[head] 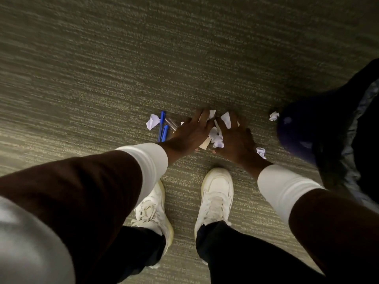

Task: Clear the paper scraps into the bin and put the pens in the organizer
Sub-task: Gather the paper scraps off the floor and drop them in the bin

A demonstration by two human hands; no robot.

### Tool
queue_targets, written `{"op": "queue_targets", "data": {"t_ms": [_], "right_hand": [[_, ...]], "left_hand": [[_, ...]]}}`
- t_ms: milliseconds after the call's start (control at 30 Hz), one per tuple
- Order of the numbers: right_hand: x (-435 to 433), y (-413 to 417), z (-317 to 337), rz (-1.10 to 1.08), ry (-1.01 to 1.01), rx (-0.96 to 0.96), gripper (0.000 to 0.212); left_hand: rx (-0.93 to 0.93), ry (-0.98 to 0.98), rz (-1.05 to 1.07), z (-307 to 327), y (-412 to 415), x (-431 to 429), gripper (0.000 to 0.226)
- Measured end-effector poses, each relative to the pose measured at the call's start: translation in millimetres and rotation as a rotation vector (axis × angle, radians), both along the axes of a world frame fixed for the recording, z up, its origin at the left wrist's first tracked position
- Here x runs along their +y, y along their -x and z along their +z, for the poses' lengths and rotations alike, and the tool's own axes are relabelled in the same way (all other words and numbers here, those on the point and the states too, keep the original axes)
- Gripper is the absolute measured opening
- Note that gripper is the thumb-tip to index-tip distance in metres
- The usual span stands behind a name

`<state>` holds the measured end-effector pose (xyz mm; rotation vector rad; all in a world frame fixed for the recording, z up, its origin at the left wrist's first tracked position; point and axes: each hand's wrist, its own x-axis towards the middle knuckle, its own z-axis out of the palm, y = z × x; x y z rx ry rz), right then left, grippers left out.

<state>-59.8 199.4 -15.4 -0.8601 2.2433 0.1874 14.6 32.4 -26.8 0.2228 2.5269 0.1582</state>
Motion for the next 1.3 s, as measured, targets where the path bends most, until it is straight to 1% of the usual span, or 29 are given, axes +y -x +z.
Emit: {"op": "queue_targets", "data": {"t_ms": [33,67,100,233,400,500,533,600,667,733,867,1000,1133,1233,1300], "right_hand": [[-0.1,-2.0,0.5,-0.008,0.014,0.012,0.097],[-0.6,-2.9,0.4,-0.021,0.039,0.024,0.091],[-0.5,-3.7,0.1,-0.031,0.067,0.034,0.085],[1.6,-1.4,-1.5,-0.075,0.112,0.024,0.067],[3.7,3.5,-5.4,-0.072,0.199,0.019,0.041],[-0.2,6.8,-9.9,-0.112,0.242,0.004,0.030],[-1.7,8.0,-8.8,-0.146,0.245,0.017,0.028],[-2.1,10.4,-3.4,-0.269,0.274,0.055,0.025],[-0.3,12.3,5.1,-0.395,0.293,0.073,0.025],[3.0,11.6,17.5,-0.472,0.292,0.080,0.025],[11.4,4.6,59.8,-0.632,0.344,0.098,0.020],[18.7,-0.1,119.1,-0.784,0.343,0.101,0.024],[28.4,-2.9,185.2,-0.890,0.462,0.112,0.022],[40.2,-2.7,229.6,-0.990,0.482,0.147,0.023],[51.6,0.7,254.9,-1.031,0.515,0.197,0.019]], "left_hand": [[0.015,-0.018,-0.001,-0.9,-0.5,1.7,0.060],[0.022,-0.022,-0.004,-2.1,-1.5,2.4,0.049],[0.031,-0.015,-0.011,-3.1,-2.7,2.4,0.047],[0.120,0.065,-0.084,-5.3,-6.1,-1.9,0.051],[0.272,0.029,-0.254,-10.0,-3.8,-4.0,0.036],[0.297,0.004,-0.265,-4.9,-3.5,0.0,0.033],[0.264,-0.018,-0.215,-4.3,-4.9,1.6,0.036],[0.126,-0.054,-0.029,-2.7,-8.8,3.7,0.048],[0.036,-0.144,0.129,5.3,-10.3,3.3,0.046],[0.017,-0.190,0.245,20.9,-10.3,4.7,0.044],[-0.033,-0.228,0.407,65.4,-8.2,14.5,0.045],[-0.005,-0.346,0.591,126.9,-4.3,24.5,0.037],[0.088,-0.425,0.687,191.5,3.9,40.6,0.035],[0.138,-0.463,0.742,238.5,21.6,57.5,0.030],[0.160,-0.504,0.759,266.0,35.6,69.6,0.027]]}}
